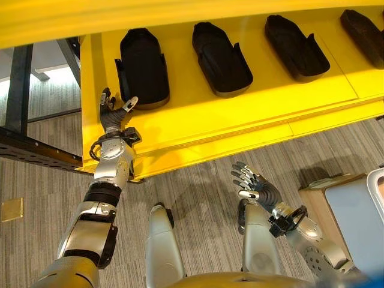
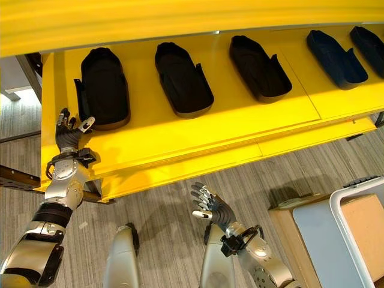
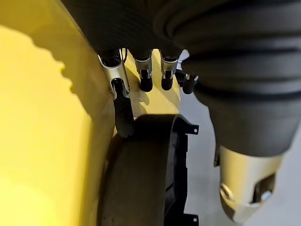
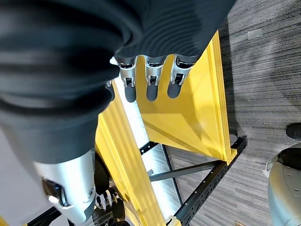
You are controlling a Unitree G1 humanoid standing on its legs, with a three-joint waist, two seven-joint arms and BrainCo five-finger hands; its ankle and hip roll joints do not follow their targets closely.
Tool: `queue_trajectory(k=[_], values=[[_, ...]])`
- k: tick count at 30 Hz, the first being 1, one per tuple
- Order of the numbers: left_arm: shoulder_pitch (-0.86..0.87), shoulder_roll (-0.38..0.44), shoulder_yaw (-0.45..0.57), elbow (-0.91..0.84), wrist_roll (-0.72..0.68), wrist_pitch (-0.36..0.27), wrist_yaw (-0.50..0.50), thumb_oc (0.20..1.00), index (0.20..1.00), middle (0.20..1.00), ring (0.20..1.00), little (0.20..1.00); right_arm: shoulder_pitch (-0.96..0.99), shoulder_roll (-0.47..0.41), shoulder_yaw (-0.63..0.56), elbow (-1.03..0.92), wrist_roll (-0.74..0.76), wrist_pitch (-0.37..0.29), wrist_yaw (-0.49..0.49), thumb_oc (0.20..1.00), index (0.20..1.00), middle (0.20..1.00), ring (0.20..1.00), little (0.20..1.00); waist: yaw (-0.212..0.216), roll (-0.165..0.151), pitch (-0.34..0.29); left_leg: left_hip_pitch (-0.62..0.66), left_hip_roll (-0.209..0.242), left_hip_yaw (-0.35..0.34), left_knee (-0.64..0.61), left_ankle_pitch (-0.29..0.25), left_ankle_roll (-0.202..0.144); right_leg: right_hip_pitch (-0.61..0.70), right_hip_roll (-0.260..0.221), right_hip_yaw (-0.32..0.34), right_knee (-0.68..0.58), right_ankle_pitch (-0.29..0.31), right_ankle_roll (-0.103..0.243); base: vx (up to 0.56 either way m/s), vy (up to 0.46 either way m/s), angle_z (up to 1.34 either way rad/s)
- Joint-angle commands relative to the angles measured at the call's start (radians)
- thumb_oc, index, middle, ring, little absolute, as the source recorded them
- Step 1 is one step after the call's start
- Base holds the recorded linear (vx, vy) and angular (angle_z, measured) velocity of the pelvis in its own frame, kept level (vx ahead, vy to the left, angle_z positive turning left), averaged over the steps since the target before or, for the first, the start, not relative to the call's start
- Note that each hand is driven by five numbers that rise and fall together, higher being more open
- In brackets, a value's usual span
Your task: Move parts from the plastic box to the shelf.
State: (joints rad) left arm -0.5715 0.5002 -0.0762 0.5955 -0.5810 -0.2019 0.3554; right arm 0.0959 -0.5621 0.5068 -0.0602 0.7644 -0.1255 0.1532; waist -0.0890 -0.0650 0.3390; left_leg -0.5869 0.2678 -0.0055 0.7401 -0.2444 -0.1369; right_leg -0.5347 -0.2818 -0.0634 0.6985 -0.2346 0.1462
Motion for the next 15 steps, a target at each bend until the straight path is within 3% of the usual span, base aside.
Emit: queue_trajectory(k=[1,15], values=[[0.010,-0.024,-0.097,0.108,0.049,0.072,-0.041,1.000,1.000,1.000,1.000,1.000,0.011,-0.005,-0.048,-0.060,0.021,-0.029,0.020,1.000,1.000,1.000,1.000,1.000,0.001,-0.006,-0.021,0.041,0.039,-0.024,-0.073,0.102,-0.015,-0.022,-0.022,0.088,0.035,0.067,-0.007,0.00,0.000,0.00],[0.021,-0.028,-0.138,0.048,0.141,0.085,-0.060,1.000,1.000,1.000,1.000,1.000,0.013,-0.011,-0.051,-0.060,0.017,-0.026,0.031,1.000,1.000,1.000,1.000,1.000,0.000,-0.005,-0.016,0.037,0.040,-0.021,-0.068,0.103,-0.014,-0.033,-0.019,0.095,0.039,0.072,-0.008,0.00,0.000,0.00]])
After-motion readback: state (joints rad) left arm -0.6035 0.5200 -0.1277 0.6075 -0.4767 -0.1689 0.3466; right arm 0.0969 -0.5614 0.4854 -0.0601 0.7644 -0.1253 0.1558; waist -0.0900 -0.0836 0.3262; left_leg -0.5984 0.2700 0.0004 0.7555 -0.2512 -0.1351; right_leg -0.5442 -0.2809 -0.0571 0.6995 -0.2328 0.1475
